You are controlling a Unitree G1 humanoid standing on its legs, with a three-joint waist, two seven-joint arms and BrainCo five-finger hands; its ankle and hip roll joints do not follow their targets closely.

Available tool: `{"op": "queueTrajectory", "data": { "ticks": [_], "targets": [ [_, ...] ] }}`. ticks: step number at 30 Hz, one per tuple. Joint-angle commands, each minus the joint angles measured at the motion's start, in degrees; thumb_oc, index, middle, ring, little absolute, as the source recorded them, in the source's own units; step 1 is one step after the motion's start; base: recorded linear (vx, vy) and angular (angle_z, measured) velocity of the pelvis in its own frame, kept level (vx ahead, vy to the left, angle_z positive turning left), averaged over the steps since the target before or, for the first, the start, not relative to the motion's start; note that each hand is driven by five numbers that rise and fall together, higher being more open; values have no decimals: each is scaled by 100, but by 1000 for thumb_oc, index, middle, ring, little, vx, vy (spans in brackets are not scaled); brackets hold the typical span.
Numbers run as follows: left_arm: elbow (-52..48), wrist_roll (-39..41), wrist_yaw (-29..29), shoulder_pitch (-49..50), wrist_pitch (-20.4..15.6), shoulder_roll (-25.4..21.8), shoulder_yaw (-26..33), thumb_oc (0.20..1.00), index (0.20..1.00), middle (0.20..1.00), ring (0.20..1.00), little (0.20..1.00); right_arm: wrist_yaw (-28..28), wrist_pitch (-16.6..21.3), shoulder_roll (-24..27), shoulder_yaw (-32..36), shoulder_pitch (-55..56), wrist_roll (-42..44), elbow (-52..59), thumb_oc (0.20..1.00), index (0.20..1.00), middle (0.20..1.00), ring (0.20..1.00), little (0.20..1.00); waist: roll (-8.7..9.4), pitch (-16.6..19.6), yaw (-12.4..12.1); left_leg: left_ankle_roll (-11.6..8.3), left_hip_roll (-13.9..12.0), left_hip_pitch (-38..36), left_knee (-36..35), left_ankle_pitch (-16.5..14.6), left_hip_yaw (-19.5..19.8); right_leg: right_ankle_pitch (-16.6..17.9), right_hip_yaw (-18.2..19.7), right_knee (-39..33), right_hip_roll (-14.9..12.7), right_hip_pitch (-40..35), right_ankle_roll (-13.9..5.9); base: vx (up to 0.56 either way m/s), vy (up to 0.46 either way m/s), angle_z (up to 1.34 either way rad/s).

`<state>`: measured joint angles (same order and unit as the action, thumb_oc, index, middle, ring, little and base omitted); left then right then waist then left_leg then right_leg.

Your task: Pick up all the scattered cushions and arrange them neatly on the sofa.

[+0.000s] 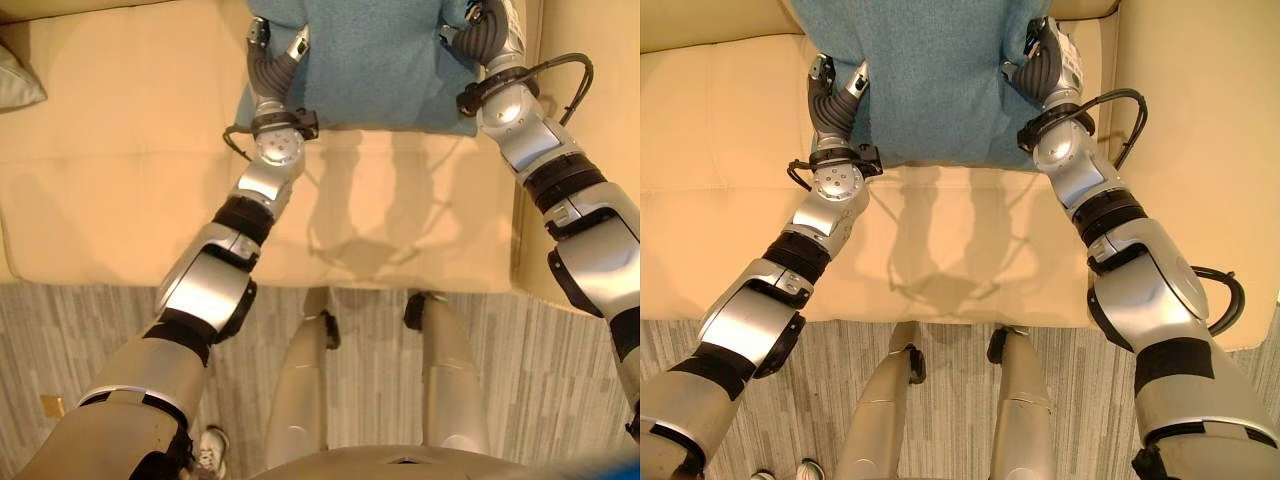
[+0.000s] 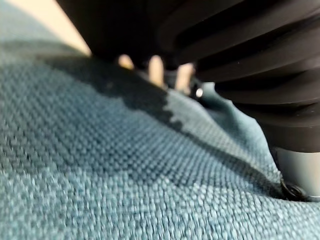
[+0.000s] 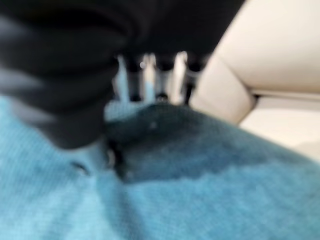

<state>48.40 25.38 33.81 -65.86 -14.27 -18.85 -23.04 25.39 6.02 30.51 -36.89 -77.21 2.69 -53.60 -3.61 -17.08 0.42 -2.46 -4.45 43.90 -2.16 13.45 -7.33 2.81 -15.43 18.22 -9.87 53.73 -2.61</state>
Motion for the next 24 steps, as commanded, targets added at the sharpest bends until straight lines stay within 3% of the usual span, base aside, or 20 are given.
{"op": "queueTrajectory", "data": {
  "ticks": [1,2,16,24],
  "targets": [
    [-184,-103,-371,-787,-493,130,-388,1000,1000,1000,1000,1000,47,384,-196,-135,-1206,15,201,947,947,947,947,947,167,-48,-140,-720,-200,-822,-227,-270,101,108,27,-668,232,-616,-725,0,0,0],
    [-172,-91,-387,-736,-488,62,-366,1000,1000,1000,1000,1000,35,374,-165,-149,-1185,-8,207,1000,1000,1000,1000,1000,155,-55,-150,-719,-200,-856,-226,-272,99,73,25,-600,214,-618,-717,0,0,0],
    [193,332,-582,-239,-580,-1244,200,1000,1000,1000,1000,1000,-127,398,147,-45,-936,63,329,1000,1000,1000,1000,1000,65,-176,-223,-713,-126,-1226,-243,-320,128,-87,-28,-362,100,-846,-684,-2,0,1],
    [335,155,-676,228,-517,-2158,520,1000,1000,1000,1000,1000,-244,522,748,69,-688,250,502,1000,1000,1000,1000,1000,76,-261,-245,-729,-107,-1338,-244,-311,128,-88,-40,-356,94,-955,-658,0,0,0]
  ]
}}
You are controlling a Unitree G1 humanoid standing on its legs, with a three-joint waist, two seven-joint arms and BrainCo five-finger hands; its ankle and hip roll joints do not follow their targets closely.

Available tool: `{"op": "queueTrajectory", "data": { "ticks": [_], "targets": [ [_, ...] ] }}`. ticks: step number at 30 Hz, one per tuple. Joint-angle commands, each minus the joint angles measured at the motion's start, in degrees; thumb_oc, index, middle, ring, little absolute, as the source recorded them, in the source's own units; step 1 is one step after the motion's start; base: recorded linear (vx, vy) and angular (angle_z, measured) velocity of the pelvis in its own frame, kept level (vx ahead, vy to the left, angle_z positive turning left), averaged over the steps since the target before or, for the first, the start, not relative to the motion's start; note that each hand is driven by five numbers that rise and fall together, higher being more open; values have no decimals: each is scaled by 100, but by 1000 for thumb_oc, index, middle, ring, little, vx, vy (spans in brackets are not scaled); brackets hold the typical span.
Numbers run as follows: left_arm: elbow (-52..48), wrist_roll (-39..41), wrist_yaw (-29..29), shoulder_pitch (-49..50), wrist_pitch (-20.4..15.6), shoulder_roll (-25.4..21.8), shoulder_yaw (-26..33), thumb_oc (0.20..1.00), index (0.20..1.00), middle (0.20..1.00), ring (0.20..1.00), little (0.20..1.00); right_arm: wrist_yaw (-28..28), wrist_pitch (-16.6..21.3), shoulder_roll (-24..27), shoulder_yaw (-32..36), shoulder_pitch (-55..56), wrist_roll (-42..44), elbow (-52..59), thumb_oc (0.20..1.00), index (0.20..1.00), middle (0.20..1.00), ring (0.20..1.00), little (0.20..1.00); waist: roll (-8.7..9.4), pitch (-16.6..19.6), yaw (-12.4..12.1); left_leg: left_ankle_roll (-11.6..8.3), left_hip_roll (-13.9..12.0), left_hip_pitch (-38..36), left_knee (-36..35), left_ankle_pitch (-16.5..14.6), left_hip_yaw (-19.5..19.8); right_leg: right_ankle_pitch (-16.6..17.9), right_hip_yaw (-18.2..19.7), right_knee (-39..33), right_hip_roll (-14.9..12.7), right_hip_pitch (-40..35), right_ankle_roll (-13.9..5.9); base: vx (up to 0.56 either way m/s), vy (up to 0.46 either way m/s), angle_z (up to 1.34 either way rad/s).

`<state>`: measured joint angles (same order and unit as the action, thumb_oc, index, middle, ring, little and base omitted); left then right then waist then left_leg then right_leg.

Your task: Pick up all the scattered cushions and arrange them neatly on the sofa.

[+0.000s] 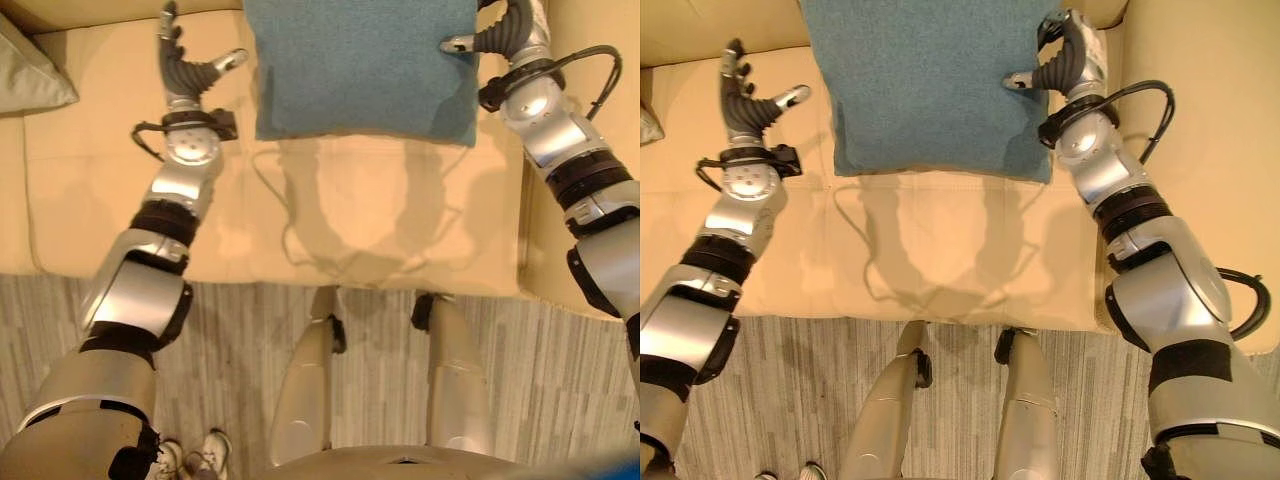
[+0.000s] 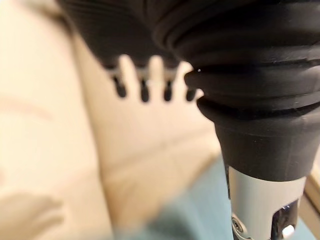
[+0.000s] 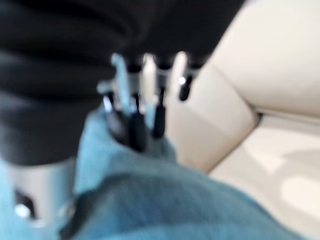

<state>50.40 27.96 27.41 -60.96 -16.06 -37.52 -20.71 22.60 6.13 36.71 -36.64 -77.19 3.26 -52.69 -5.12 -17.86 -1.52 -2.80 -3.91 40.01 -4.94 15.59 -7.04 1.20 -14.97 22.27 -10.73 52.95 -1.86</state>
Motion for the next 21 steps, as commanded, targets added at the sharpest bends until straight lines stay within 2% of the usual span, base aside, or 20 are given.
{"op": "queueTrajectory", "data": {
  "ticks": [1,4,5,6,7,8,10,12,13,14,15,18,21],
  "targets": [
    [129,-103,-38,-249,-338,-295,291,1000,1000,1000,1000,1000,34,510,126,47,-680,193,417,1000,1000,1000,1000,1000,228,-181,-48,-694,-160,-954,33,-526,99,71,-86,-761,180,-882,-733,0,0,0],
    [116,-127,-51,78,-338,-547,529,1000,1000,1000,1000,1000,-19,557,379,134,-454,220,615,1000,1000,1000,1000,1000,222,-184,-41,-696,-149,-1030,34,-542,84,76,-84,-777,179,-958,-730,-28,10,0],
    [10,-108,-51,247,-375,-575,642,1000,1000,1000,1000,1000,-17,584,466,219,-342,228,732,1000,1000,1000,1000,1000,224,-225,-40,-661,-137,-973,64,-433,33,245,-147,-834,155,-943,-657,-83,29,0],
    [-93,-88,-67,452,-398,-596,769,1000,1000,1000,1000,1000,-27,602,546,285,-191,206,847,1000,1000,1000,1000,1000,219,-221,-40,-662,-134,-995,62,-439,25,250,-149,-860,158,-982,-658,-81,30,2],
    [-196,-102,-86,713,-409,-593,910,1000,1000,1000,1000,1000,-55,631,592,379,-18,220,1009,1000,1000,1000,1000,1000,217,-221,-37,-663,-135,-1037,58,-450,21,255,-143,-869,166,-1020,-657,5,41,1],
    [-584,-120,-137,1382,-472,-515,1245,1000,1000,1000,1000,1000,-132,664,740,619,531,159,1393,1000,1000,1000,1000,1000,210,-196,-25,-659,-125,-1149,60,-478,3,257,-157,-927,181,-1168,-646,8,34,1],
    [-855,-199,-168,1771,-478,-476,1367,1000,1000,1000,1000,1000,-168,676,791,801,880,149,1602,1000,1000,1000,1000,1000,197,-177,-11,-651,-123,-1219,63,-501,-4,258,-169,-939,186,-1236,-643,9,19,0],
    [-914,-136,-284,2357,-474,-222,1634,1000,1000,1000,1000,1000,-305,699,798,1086,1510,103,1885,1000,1000,1000,1000,1000,210,-124,10,-643,-116,-1369,67,-546,-16,247,-167,-958,194,-1393,-638,19,14,1],
    [-1117,-146,-402,2932,-488,32,1806,1000,1000,1000,1000,1000,-439,706,860,1339,2190,58,2009,1000,1000,1000,1000,1000,216,-69,40,-628,-99,-1533,73,-604,-28,232,-184,-985,192,-1591,-628,40,23,0],
    [-1131,-150,-399,2950,-484,34,1802,1000,1000,1000,1000,1000,-440,701,860,1353,2220,53,2027,1000,1000,1000,1000,1000,216,-64,37,-629,-101,-1543,70,-605,-25,232,-188,-991,194,-1605,-629,36,10,-1],
    [-1163,-70,-498,3264,-482,266,1908,1000,1000,1000,1000,1000,-510,728,826,1508,2603,30,2101,1000,1000,1000,1000,1000,225,-38,49,-624,-91,-1637,75,-629,-31,227,-200,-1014,193,-1723,-623,0,0,0],
    [-1405,-229,-784,4532,-345,1039,1926,1000,1000,1000,1000,1000,-768,726,507,2092,4299,-115,2416,1000,1000,1000,1000,1000,248,61,106,-592,-39,-2112,84,-745,-58,227,-286,-1188,225,-2346,-619,63,4,5],
    [-1295,-293,-1045,5123,-195,1353,1874,1000,1000,1000,1000,1000,-946,733,233,2305,5070,-85,2446,1000,1000,1000,1000,1000,273,121,154,-571,-16,-2393,85,-805,-61,233,-312,-1338,272,-2751,-623,41,-2,-1]
  ]
}}
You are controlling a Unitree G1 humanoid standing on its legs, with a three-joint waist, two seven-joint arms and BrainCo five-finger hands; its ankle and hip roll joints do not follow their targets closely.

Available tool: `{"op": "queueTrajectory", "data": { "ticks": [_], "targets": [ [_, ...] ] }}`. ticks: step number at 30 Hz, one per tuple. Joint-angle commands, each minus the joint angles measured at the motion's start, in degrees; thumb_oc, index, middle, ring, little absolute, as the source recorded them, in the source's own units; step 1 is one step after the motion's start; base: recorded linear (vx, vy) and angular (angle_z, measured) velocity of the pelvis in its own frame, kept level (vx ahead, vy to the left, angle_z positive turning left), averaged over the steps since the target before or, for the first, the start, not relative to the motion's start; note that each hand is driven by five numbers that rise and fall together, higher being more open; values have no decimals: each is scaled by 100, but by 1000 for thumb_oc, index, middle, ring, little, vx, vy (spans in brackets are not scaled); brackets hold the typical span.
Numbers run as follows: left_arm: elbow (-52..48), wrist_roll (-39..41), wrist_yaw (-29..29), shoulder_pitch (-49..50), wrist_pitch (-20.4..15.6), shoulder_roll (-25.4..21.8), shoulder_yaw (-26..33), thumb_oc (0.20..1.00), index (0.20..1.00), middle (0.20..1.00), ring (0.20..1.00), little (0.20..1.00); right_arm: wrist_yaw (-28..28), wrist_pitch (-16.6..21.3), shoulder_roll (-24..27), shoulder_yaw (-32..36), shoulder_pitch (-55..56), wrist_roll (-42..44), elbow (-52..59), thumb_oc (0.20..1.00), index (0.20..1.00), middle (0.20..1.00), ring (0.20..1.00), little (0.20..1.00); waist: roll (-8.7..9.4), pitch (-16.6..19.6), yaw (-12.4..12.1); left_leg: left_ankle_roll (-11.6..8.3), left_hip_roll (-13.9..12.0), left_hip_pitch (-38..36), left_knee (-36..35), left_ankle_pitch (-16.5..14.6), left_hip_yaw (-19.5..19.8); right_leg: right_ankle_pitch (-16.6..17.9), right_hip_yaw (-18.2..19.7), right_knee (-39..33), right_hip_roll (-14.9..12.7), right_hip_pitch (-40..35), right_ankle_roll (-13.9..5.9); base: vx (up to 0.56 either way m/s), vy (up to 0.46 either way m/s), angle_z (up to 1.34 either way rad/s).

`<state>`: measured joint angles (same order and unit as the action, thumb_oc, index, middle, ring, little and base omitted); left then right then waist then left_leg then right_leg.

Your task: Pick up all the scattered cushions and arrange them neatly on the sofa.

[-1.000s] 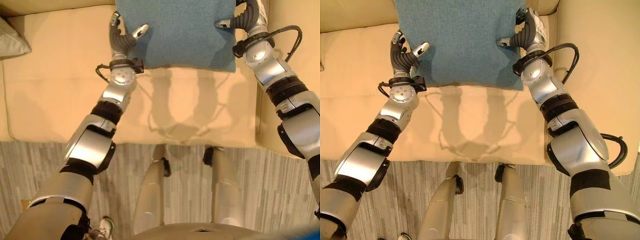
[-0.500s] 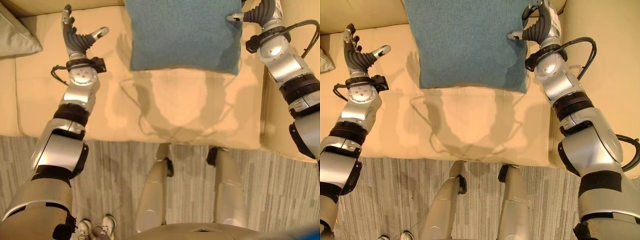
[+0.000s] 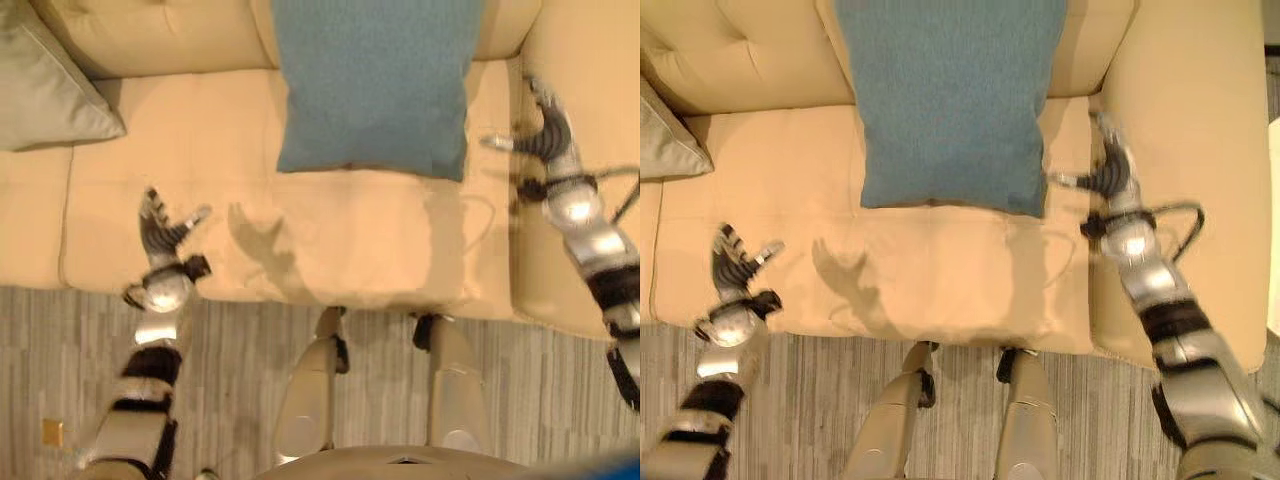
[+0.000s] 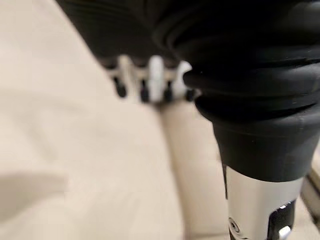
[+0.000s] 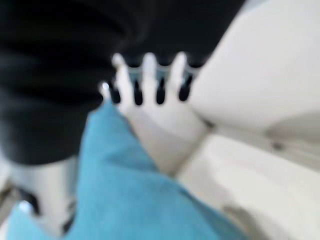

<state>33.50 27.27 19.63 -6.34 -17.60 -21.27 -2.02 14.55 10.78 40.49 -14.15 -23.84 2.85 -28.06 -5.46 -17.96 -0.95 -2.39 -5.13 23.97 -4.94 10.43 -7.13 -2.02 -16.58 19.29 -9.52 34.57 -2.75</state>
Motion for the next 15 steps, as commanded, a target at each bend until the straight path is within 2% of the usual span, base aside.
{"op": "queueTrajectory", "data": {
  "ticks": [1,3,5,6,10,12,13,15],
  "targets": [
    [471,-219,-367,-109,4,-173,29,1000,1000,1000,1000,1000,-204,234,-206,141,39,-106,18,1000,1000,1000,1000,1000,323,166,124,-608,114,-902,88,-312,-57,544,-171,-1091,180,-1065,-536,60,-13,-10],
    [904,-533,-635,405,218,8,-80,1000,1000,1000,1000,1000,-417,204,-561,273,742,-58,-280,1000,1000,1000,1000,1000,349,282,219,-610,104,-1217,125,-358,-96,526,-201,-1245,244,-1523,-540,54,-10,-5],
    [1072,-690,-692,517,286,34,-85,1000,1000,1000,1000,1000,-512,170,-585,271,921,-97,-330,1000,1000,1000,1000,1000,363,316,239,-614,101,-1316,132,-371,-115,510,-199,-1340,287,-1696,-530,17,-16,6],
    [1424,-839,-826,794,387,160,-92,1000,1000,1000,1000,1000,-632,142,-761,224,1312,-197,-586,1000,1000,1000,1000,1000,394,420,299,-633,69,-1501,178,-394,-167,519,-220,-1557,327,-1995,-528,11,-33,8],
    [2025,-1155,-947,972,506,309,-153,1000,1000,1000,1000,1000,-691,136,-1002,189,1615,-276,-1076,1000,1000,1000,1000,1000,419,550,364,-659,57,-1709,252,-411,-235,539,-254,-1844,352,-2374,-520,-15,-25,14],
    [2573,-1534,-1046,978,641,435,-212,1000,1000,1000,1000,1000,-715,61,-1137,85,1751,-493,-1573,1000,1000,1000,1000,1000,490,601,419,-586,114,-1868,782,-667,-417,568,-290,-1963,314,-2616,-491,-95,-26,5],
    [2575,-1535,-1046,974,640,434,-210,1000,1000,1000,1000,1000,-715,62,-1139,84,1747,-493,-1575,1000,1000,1000,1000,1000,493,609,425,-582,119,-1848,788,-660,-413,576,-294,-1966,309,-2603,-491,-97,-11,8],
    [2854,-1656,-1110,1003,689,518,-164,1000,1000,1000,1000,1000,-758,20,-1224,50,1821,-585,-1857,1000,1000,1000,1000,1000,531,691,415,-533,279,-2089,1131,-885,-280,630,-238,-2043,336,-2697,-467,-72,0,14]
  ]
}}
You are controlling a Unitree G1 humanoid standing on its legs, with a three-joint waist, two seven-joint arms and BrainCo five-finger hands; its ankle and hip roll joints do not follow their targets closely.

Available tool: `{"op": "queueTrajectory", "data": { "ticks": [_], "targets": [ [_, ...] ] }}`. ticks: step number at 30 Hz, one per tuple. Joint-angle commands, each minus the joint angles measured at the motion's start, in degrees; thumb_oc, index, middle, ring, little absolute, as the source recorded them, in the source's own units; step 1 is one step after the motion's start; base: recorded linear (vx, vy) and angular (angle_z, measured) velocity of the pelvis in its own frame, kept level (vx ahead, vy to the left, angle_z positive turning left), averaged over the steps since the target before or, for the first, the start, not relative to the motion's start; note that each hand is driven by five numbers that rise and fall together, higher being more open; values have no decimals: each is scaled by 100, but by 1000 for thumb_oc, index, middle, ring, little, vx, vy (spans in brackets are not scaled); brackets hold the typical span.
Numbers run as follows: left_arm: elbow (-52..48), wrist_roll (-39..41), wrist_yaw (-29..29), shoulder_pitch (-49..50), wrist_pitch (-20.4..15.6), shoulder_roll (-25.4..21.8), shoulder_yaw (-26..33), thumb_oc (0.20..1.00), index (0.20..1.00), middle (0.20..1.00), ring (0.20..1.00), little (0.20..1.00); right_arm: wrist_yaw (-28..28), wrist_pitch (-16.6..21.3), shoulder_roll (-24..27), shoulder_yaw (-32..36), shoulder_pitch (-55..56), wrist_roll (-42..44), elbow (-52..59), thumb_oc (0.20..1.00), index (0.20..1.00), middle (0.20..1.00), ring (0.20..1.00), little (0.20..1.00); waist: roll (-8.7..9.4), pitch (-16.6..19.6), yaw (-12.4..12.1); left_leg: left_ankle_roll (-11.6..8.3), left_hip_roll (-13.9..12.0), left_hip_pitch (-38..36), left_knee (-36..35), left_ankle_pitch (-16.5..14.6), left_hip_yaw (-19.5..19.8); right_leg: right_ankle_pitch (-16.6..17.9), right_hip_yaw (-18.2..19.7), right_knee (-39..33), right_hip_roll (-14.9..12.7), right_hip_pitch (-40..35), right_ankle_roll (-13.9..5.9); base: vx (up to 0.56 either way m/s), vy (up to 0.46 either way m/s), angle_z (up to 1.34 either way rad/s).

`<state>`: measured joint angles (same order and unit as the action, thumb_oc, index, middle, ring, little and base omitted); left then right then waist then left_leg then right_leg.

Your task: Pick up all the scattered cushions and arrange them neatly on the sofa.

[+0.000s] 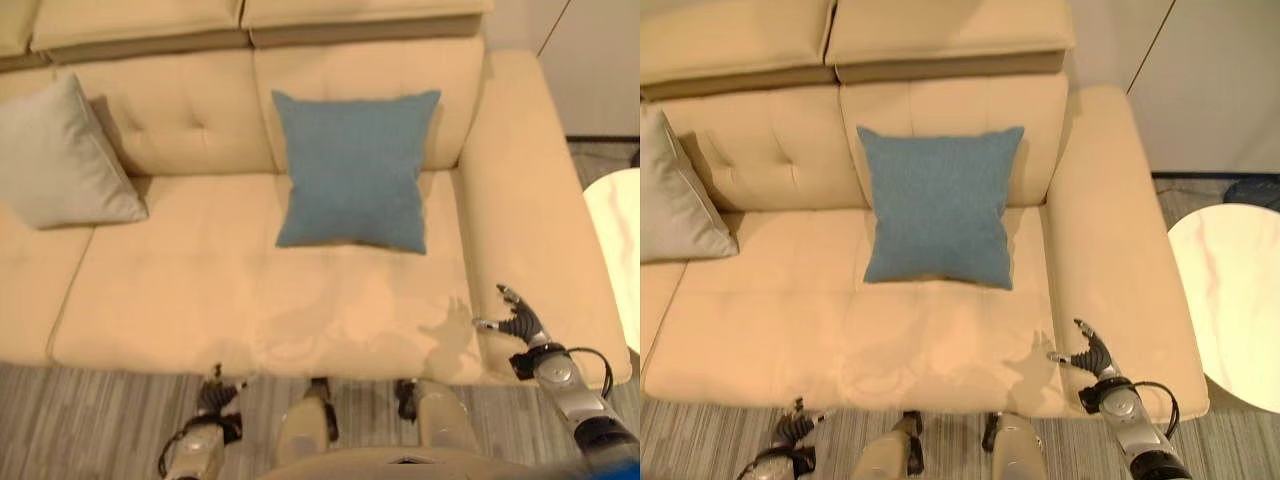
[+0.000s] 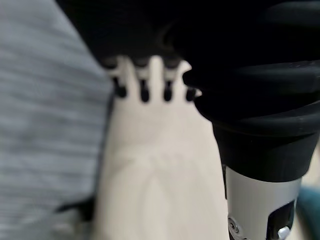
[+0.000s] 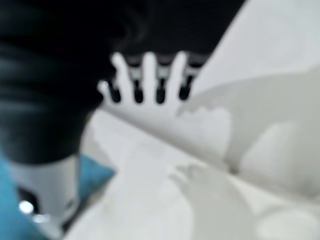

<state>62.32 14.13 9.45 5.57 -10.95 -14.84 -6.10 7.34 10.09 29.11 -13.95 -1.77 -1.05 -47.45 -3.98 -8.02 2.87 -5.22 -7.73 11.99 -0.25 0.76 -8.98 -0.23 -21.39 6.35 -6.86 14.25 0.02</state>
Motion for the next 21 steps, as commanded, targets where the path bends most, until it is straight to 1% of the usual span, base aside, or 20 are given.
{"op": "queueTrajectory", "data": {
  "ticks": [1,2,3,5,6,8,9,10,11,12,13,14,15,16,17,18,19,20,21],
  "targets": [
    [123,-384,-108,-169,76,-73,290,1000,1000,1000,1000,1000,-36,47,-131,26,-341,-271,-123,1000,1000,1000,1000,1000,390,-218,51,-233,635,-1052,744,-20,-60,510,248,-812,87,-693,-750,-93,37,15],
    [362,-410,-176,-125,126,-3,369,1000,1000,1000,1000,1000,-90,-37,-243,-1,-324,-385,-618,1000,1000,1000,1000,1000,366,-53,85,-230,752,-1402,838,-108,4,622,225,-875,134,-715,-766,-86,39,10],
    [363,-410,-176,-127,126,-5,371,1000,1000,1000,1000,1000,-89,-36,-245,-2,-327,-385,-620,1000,1000,1000,1000,1000,376,-45,95,-225,766,-1389,827,-90,10,627,220,-875,120,-702,-768,-72,47,14],
    [484,-545,-218,-119,155,58,358,1000,1000,1000,1000,1000,-159,-124,-313,-24,-302,-486,-877,1000,1000,1000,1000,1000,313,91,121,-240,901,-1677,813,-116,152,702,173,-870,153,-704,-799,-88,75,12],
    [532,-629,-307,-88,186,93,338,1000,1000,1000,1000,1000,-203,-184,-401,4,-252,-520,-1193,1000,1000,1000,1000,1000,254,162,172,-224,950,-1917,731,-131,179,743,159,-828,178,-675,-801,-173,122,15],
    [523,-647,-302,-116,204,113,307,1000,1000,1000,1000,1000,-215,-215,-428,40,-229,-515,-1283,1000,1000,1000,1000,1000,227,163,201,-199,941,-2034,663,-158,150,760,122,-791,170,-657,-817,-164,96,17],
    [442,-692,-329,-132,212,145,197,1000,1000,1000,1000,1000,-232,-281,-465,34,-221,-566,-1519,1000,1000,1000,1000,1000,238,142,240,-38,989,-2064,414,-392,77,851,106,-672,84,-582,-899,-222,125,17],
    [428,-685,-319,-163,224,151,186,1000,1000,1000,1000,1000,-223,-319,-496,60,-234,-566,-1599,1000,1000,1000,1000,1000,270,106,239,28,1061,-2081,336,-465,107,941,138,-618,34,-524,-955,-223,125,12],
    [428,-684,-319,-163,224,151,186,1000,1000,1000,1000,1000,-223,-319,-497,60,-235,-566,-1599,1000,1000,1000,1000,1000,270,106,238,28,1061,-2082,336,-465,107,941,138,-618,34,-524,-955,-278,166,7],
    [382,-721,-305,-252,225,140,114,1000,1000,1000,1000,1000,-243,-368,-567,48,-256,-593,-1683,1000,1000,1000,1000,1000,390,11,248,213,1203,-2088,170,-756,94,1224,237,-516,-152,-318,-1152,-294,160,0],
    [402,-754,-307,-289,233,136,82,1000,1000,1000,1000,1000,-259,-393,-597,30,-285,-618,-1712,1000,1000,1000,1000,1000,454,-41,242,305,1284,-2059,152,-842,99,1410,336,-468,-250,-209,-1266,-396,198,-9],
    [390,-786,-316,-315,234,133,48,1000,1000,1000,1000,1000,-262,-411,-622,-6,-316,-650,-1714,1000,1000,1000,1000,1000,492,-89,225,367,1326,-2031,134,-862,136,1518,374,-424,-337,-120,-1352,-337,117,-17],
    [414,-854,-326,-350,250,124,8,1000,1000,1000,1000,1000,-270,-427,-673,-14,-338,-647,-1728,1000,1000,1000,1000,1000,515,-134,236,394,1311,-1992,99,-817,106,1581,483,-347,-407,-3,-1409,-318,61,-34],
    [458,-948,-358,-371,261,89,-13,1000,1000,1000,1000,1000,-302,-446,-717,-38,-347,-666,-1765,1000,1000,1000,1000,1000,525,-171,265,419,1270,-1952,95,-767,106,1605,721,-250,-433,91,-1434,-311,42,-40],
    [509,-1040,-406,-404,274,57,-43,1000,1000,1000,1000,1000,-306,-462,-741,-46,-357,-658,-1777,1000,1000,1000,1000,1000,514,-213,276,444,1224,-1925,117,-744,98,1548,1032,-152,-398,132,-1432,-190,20,-46],
    [510,-1040,-406,-405,274,53,-42,1000,1000,1000,1000,1000,-306,-463,-745,-47,-358,-658,-1777,1000,1000,1000,1000,1000,528,-201,279,447,1238,-1906,116,-731,99,1557,1037,-154,-412,151,-1433,-227,48,-26],
    [570,-1105,-432,-441,287,16,-94,1000,1000,1000,1000,1000,-311,-469,-771,-33,-354,-619,-1808,1000,1000,1000,1000,1000,522,-220,305,485,1201,-1851,119,-674,118,1363,1286,10,-329,108,-1376,-246,54,-13],
    [620,-1159,-441,-433,295,-3,-117,1000,1000,1000,1000,1000,-318,-481,-794,-27,-333,-592,-1841,1000,1000,1000,1000,1000,505,-199,263,525,1157,-1788,133,-628,76,1147,1220,261,-303,44,-1273,-334,79,0],
    [654,-1172,-439,-419,316,-2,-117,1000,1000,1000,1000,1000,-315,-476,-805,-23,-293,-597,-1868,1000,1000,1000,1000,1000,478,-175,189,555,1117,-1744,142,-603,21,934,1024,483,-316,-77,-1177,-333,74,-9]
  ]
}}
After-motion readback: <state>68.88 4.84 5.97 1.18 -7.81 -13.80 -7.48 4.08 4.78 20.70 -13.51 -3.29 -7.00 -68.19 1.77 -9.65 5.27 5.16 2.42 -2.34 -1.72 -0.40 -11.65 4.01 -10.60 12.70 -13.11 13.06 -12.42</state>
